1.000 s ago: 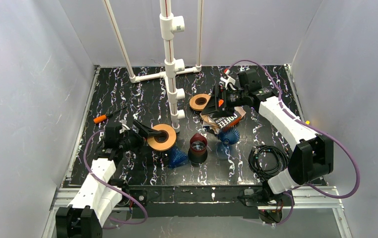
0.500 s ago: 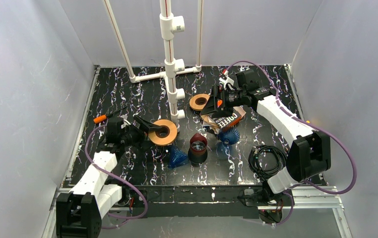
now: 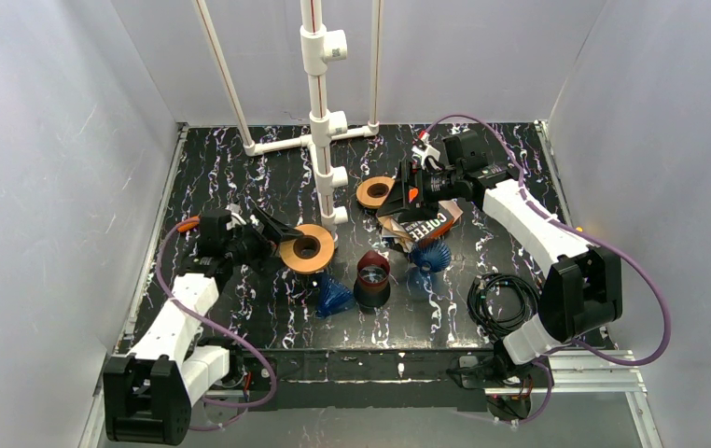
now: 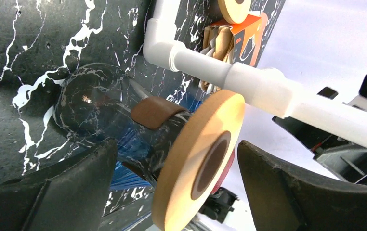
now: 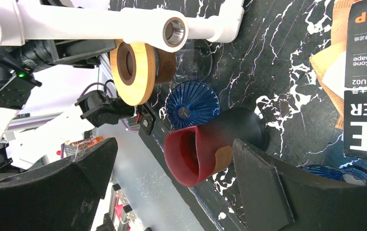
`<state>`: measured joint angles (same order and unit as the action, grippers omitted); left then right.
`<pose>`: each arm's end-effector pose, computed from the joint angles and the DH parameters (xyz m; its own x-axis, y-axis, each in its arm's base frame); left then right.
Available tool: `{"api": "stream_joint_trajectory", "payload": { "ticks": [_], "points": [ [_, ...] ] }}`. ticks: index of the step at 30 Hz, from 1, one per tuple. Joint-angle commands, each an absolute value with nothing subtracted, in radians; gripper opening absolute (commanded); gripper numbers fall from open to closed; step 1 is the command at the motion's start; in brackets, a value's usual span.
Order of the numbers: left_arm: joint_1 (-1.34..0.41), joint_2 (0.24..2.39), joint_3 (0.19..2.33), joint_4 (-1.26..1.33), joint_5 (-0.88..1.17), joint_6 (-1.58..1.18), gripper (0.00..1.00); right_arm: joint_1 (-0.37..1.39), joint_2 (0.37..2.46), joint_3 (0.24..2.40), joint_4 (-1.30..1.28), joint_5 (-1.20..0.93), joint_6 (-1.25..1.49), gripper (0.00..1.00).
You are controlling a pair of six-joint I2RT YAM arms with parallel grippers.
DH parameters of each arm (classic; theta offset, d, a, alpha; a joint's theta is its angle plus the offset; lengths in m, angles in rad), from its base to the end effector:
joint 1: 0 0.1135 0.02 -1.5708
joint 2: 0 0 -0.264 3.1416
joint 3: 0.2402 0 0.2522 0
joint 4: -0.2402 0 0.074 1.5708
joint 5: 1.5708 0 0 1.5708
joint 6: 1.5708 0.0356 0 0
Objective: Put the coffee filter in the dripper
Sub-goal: Place the dripper holder onto the coffee server, then move the coffee server to the center of the board.
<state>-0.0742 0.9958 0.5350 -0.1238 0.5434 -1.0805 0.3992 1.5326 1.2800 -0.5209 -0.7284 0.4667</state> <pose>0.2077 -0.0339 0.2222 -0.6945 -0.7056 -0.1410 -0.2531 0.4230 -0.8701 0.2986 0.1517 0.3039 -0.9028 -0.0164 -0.4297 -0.3613 0.5709 0.7373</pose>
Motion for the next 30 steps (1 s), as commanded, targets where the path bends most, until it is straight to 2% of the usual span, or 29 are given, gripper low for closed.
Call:
{"api": "stream_joint_trajectory", "payload": {
  "ticks": [1, 7, 16, 25, 30],
  "points": [
    [-0.077, 0.939, 0.643, -0.322, 0.514, -0.890, 0.94, 0.396, 1.540, 1.321, -0.503, -0.723, 0.444, 0.98],
    [-0.076, 0.852, 0.740, -0.555, 0.435, -0.730, 0.97, 0.396, 1.549, 1.334, -0.531, -0.704, 0.429, 0.98],
    [-0.075, 0.694, 0.822, -0.838, 0.385, -0.707, 0.98, 0.396, 1.513, 1.332, -0.628, -0.619, 0.451, 0.98],
    [-0.076, 0.534, 0.958, -1.070, 0.273, -0.748, 0.98, 0.392, 1.429, 1.394, -0.957, -0.325, 0.429, 0.98],
    [-0.075, 0.482, 0.957, -1.107, 0.328, -0.733, 0.98, 0.380, 1.307, 1.322, -0.956, -0.263, 0.502, 0.98]
  ]
}}
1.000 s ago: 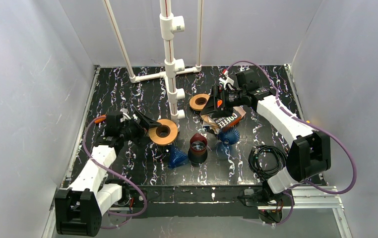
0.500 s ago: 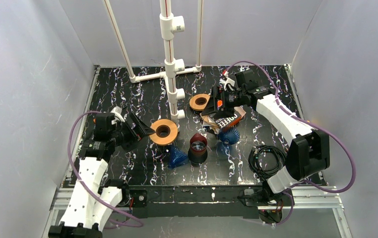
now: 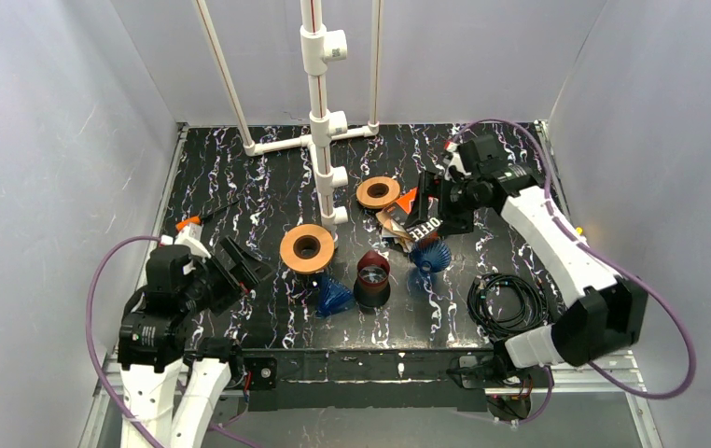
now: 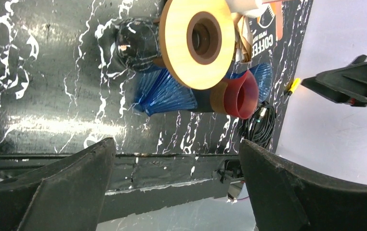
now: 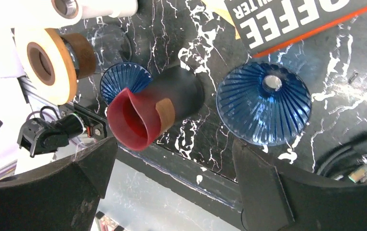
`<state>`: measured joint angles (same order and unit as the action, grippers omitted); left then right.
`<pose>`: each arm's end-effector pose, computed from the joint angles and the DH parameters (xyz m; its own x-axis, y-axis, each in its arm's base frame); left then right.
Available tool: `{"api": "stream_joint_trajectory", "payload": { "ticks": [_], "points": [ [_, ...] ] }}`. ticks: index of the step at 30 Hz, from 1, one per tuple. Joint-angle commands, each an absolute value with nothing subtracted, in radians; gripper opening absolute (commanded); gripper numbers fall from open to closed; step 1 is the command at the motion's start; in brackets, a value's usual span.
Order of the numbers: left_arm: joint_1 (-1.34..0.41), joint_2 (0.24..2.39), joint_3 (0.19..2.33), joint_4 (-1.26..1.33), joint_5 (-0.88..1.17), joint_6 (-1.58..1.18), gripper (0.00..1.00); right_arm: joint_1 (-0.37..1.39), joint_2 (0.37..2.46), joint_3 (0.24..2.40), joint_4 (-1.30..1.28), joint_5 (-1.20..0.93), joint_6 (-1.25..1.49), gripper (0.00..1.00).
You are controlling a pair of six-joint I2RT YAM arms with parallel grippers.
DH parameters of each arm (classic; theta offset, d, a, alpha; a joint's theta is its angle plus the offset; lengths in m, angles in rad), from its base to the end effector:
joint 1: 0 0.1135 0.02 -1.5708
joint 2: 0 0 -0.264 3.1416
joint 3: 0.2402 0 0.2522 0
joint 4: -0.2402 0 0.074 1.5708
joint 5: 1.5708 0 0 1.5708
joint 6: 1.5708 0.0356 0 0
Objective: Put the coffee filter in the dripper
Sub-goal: Move the coffee server to the center of the board.
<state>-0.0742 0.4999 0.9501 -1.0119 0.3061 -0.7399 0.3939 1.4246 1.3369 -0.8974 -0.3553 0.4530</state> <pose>0.0731 -0.0162 0.3432 -0.6114 -0.5992 -0.5169 -0.1181 0.7149 -0.6892 0.2632 0.1228 0.3235 -0.9271 0.0591 -0.3702 -0.1464 0.8520 0.5026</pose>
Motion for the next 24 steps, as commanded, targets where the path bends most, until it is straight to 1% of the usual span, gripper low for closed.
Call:
{"api": "stream_joint_trajectory", "payload": {
  "ticks": [1, 2, 4, 6, 8, 11, 14, 18, 21, 24],
  "points": [
    [-0.075, 0.479, 0.943, -1.092, 0.371, -0.760, 0.98, 0.376, 1.286, 1.277, -0.920, -0.288, 0.544, 0.98],
    [-0.075, 0.478, 0.912, -1.051, 0.418, -0.792, 0.98, 0.368, 1.268, 1.234, -0.887, -0.337, 0.574, 0.98],
    [-0.075, 0.498, 0.871, -0.945, 0.581, -0.815, 0.98, 0.359, 1.237, 1.136, -0.817, -0.447, 0.633, 0.98],
    [-0.076, 0.547, 0.885, -0.972, 0.631, -0.803, 0.98, 0.359, 1.202, 1.037, -0.712, -0.532, 0.681, 0.98],
    [-0.076, 0.587, 0.927, -1.047, 0.620, -0.749, 0.98, 0.352, 1.180, 1.002, -0.702, -0.534, 0.688, 0.98],
    [-0.077, 0.621, 0.988, -1.136, 0.563, -0.677, 0.98, 0.351, 1.156, 1.020, -0.751, -0.519, 0.638, 0.98],
    [-0.077, 0.634, 0.982, -1.183, 0.535, -0.669, 0.98, 0.350, 1.113, 1.031, -0.803, -0.461, 0.629, 0.98],
    [-0.077, 0.606, 0.927, -1.171, 0.530, -0.712, 0.98, 0.351, 1.060, 0.998, -0.780, -0.443, 0.652, 0.98],
    [-0.078, 0.602, 0.894, -1.157, 0.539, -0.735, 0.98, 0.357, 1.083, 1.018, -0.792, -0.451, 0.610, 0.98],
    [-0.079, 0.630, 0.898, -1.158, 0.525, -0.717, 0.98, 0.375, 1.146, 1.099, -0.839, -0.423, 0.532, 0.98]
  ]
}}
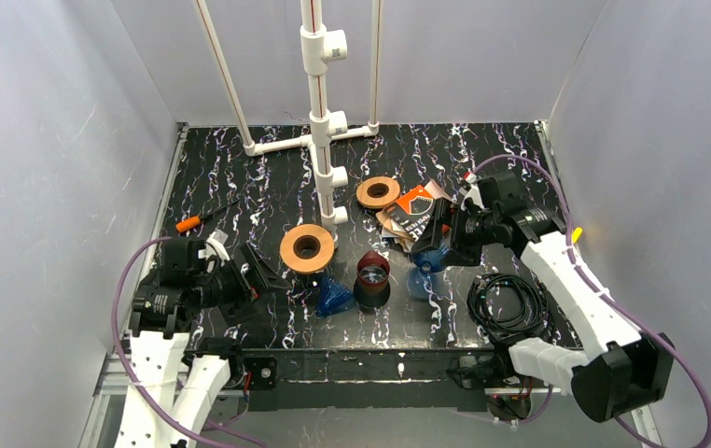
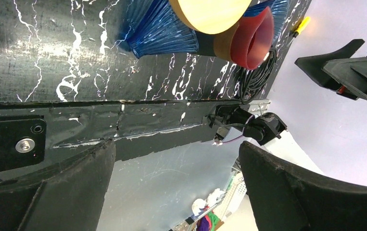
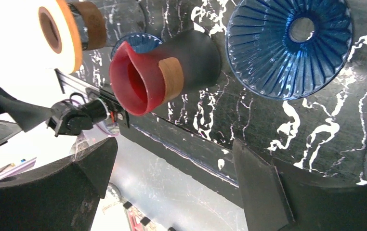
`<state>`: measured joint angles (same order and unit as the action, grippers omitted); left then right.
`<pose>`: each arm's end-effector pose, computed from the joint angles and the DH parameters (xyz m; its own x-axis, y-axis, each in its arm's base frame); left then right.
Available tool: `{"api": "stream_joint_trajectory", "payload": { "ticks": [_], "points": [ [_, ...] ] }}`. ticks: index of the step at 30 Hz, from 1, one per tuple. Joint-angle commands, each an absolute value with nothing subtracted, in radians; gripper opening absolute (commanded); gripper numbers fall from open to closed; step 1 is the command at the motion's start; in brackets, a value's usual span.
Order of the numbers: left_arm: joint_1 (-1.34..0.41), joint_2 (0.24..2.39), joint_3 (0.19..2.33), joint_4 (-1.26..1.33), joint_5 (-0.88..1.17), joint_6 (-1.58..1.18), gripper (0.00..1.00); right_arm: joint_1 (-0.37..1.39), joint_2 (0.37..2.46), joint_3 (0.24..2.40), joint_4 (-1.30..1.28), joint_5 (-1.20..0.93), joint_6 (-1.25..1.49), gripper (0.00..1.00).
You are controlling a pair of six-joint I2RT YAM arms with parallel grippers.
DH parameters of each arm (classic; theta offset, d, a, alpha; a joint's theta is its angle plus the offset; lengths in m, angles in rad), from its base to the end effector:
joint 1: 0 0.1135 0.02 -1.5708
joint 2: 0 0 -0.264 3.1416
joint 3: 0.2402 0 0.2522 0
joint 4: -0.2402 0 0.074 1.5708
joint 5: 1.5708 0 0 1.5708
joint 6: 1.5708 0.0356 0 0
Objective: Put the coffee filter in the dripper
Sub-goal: Move the coffee server to the center of the board.
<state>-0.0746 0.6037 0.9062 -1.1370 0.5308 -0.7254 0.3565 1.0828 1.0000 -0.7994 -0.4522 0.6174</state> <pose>0.0873 -0.0246 0.3160 -0.8204 -0.5124 -0.2536 -0.1885 0.6612 -0.7262 0.1939 0.0888 0.3044 -0.9224 0.2122 -0.3228 -0.0492 0.7643 0.6430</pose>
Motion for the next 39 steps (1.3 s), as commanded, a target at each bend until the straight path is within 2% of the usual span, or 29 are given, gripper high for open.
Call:
{"api": "stream_joint_trajectory", "payload": {
  "ticks": [1, 9, 16, 24, 29, 39],
  "points": [
    [-0.078, 0.644, 0.900, -1.157, 0.518, -0.713, 0.98, 0.382, 1.170, 1.134, -0.854, -0.411, 0.508, 0.99],
    [-0.078, 0.750, 0.919, -1.028, 0.507, -0.763, 0.98, 0.515, 1.343, 1.345, -0.941, -0.240, 0.442, 0.93],
    [-0.079, 0.806, 0.949, -0.970, 0.515, -0.779, 0.98, 0.768, 1.444, 1.490, -0.907, -0.149, 0.469, 0.89],
    [-0.078, 0.806, 0.948, -0.971, 0.497, -0.776, 0.98, 1.011, 1.451, 1.505, -0.746, -0.138, 0.416, 0.85],
    [-0.078, 0.797, 0.948, -0.982, 0.485, -0.775, 0.98, 1.111, 1.526, 1.517, -0.708, -0.144, 0.390, 0.82],
    [-0.078, 0.779, 0.945, -1.013, 0.472, -0.775, 0.98, 1.182, 1.600, 1.441, -0.605, -0.157, 0.378, 0.66]
  ]
}}
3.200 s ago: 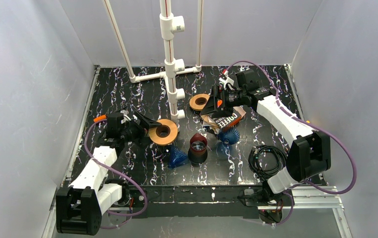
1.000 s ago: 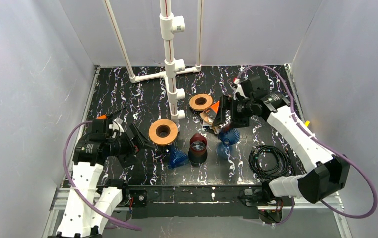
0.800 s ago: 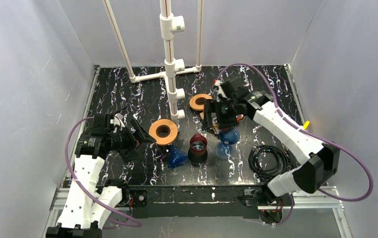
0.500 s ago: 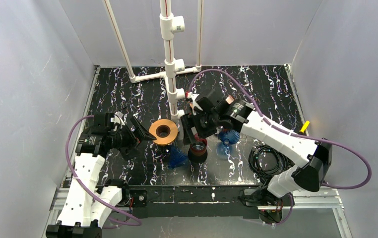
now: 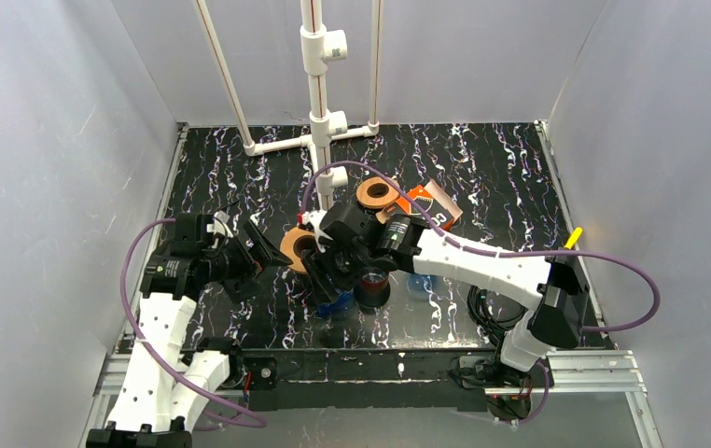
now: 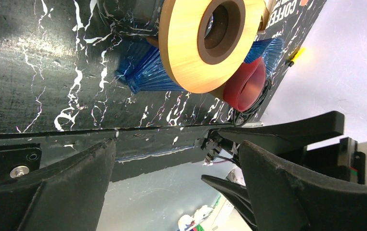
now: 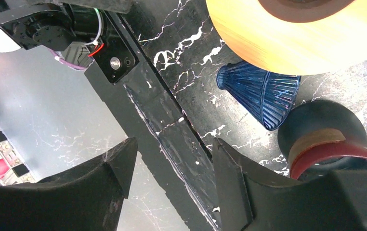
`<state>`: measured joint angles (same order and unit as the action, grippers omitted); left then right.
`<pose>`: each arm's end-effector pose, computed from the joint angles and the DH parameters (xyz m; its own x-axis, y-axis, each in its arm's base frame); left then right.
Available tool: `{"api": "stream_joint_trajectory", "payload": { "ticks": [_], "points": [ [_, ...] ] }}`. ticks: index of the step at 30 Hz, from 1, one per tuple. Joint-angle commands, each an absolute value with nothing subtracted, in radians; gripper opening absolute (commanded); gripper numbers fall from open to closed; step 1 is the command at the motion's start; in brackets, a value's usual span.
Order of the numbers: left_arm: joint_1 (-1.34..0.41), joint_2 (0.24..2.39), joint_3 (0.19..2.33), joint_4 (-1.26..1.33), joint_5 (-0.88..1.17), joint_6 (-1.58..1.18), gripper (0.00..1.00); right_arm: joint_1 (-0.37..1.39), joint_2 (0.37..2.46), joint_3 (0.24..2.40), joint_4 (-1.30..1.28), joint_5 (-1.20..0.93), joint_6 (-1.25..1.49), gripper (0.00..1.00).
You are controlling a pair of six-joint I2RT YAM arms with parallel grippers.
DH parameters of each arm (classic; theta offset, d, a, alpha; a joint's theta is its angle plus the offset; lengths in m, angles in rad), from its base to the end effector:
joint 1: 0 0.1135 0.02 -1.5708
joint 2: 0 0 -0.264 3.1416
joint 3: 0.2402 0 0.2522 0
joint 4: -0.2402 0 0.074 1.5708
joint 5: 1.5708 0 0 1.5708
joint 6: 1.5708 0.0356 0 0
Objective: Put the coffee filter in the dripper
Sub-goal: Move the coffee server to the center of the board.
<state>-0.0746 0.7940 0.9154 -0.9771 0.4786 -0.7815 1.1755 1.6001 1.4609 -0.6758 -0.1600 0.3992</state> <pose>0.1385 -0.0268 0.3113 -0.7932 -0.5677 -0.2205 -0.2696 0.6520 -0.7087 0.1309 0.3284 0.3234 -0.6287 -0.5102 -0.5869 -0.7693 0.5184 0.3734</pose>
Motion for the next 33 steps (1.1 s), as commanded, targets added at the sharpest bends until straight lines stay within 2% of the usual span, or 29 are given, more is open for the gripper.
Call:
{"api": "stream_joint_trajectory", "payload": {
  "ticks": [1, 13, 26, 33],
  "points": [
    [-0.078, 0.778, 0.945, -1.015, 0.472, -0.774, 0.98, 1.181, 1.601, 1.430, -0.605, -0.152, 0.373, 0.66],
    [-0.078, 0.766, 0.945, -1.022, 0.462, -0.777, 0.98, 1.181, 1.518, 1.247, -0.620, -0.006, 0.390, 0.67],
    [-0.079, 0.741, 0.931, -1.024, 0.465, -0.788, 0.98, 1.111, 1.503, 1.215, -0.665, 0.122, 0.414, 0.76],
    [-0.078, 0.734, 0.932, -1.024, 0.463, -0.792, 0.98, 1.041, 1.509, 1.212, -0.655, 0.115, 0.402, 0.80]
  ]
}}
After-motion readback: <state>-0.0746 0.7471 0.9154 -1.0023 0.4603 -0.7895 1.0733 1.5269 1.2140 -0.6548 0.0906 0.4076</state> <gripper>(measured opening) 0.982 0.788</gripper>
